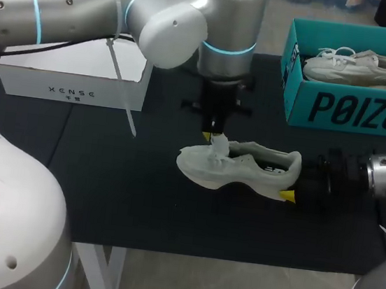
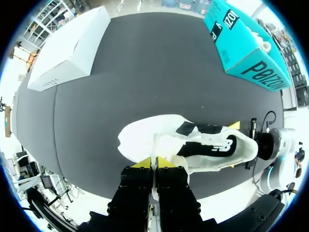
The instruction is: Take the shoe out of the shoebox, open the shoe tongue, remove and reinsert the insole, then place the shoe into the shoebox
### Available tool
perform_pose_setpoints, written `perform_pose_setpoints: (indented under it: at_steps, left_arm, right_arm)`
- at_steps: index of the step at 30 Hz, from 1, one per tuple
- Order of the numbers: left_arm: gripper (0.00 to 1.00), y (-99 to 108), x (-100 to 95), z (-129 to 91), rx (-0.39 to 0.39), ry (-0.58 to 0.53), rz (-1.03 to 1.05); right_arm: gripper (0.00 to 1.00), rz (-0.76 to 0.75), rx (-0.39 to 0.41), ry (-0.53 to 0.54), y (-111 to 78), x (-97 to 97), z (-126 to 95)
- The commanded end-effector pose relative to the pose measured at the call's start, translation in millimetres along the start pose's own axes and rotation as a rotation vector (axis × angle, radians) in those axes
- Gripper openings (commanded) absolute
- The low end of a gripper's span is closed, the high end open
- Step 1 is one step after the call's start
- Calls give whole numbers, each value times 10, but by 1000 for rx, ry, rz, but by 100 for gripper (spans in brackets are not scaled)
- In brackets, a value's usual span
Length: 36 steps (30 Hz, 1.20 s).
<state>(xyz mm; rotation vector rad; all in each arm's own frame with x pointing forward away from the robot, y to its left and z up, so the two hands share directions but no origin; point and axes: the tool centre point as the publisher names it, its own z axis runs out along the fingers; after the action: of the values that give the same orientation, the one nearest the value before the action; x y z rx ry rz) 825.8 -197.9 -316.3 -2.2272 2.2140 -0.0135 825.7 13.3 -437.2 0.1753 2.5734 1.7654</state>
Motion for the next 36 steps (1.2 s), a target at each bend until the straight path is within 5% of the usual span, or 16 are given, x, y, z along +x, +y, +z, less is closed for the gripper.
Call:
perform_pose_setpoints:
  at_steps: [1, 8, 13, 14, 15, 16, 26, 36]
  left_arm:
    - [0, 54, -96, 105, -12, 60, -3]
    - [0, 82, -110, 214, -46, 115, -15]
    - [0, 15, -58, 78, -13, 126, 21]
    - [20, 0, -41, 32, -7, 131, 33]
    - [54, -15, -25, -14, -3, 133, 46]
    - [100, -29, -9, -56, 7, 133, 63]
    - [100, -300, 38, -488, 90, 85, 632]
    - [100, -300, 38, -488, 90, 85, 632]
  right_arm:
    - [0, 2, 1, 0, -51, -19, 57]
    - [0, 2, 1, 0, -51, -19, 57]
    - [0, 2, 1, 0, -51, -19, 57]
    - [0, 2, 1, 0, -51, -19, 57]
    - [0, 2, 1, 0, -51, -19, 57]
    - [0, 2, 1, 0, -51, -19, 57]
    - [0, 2, 1, 0, -51, -19, 57]
    - [0, 2, 1, 0, -51, -19, 57]
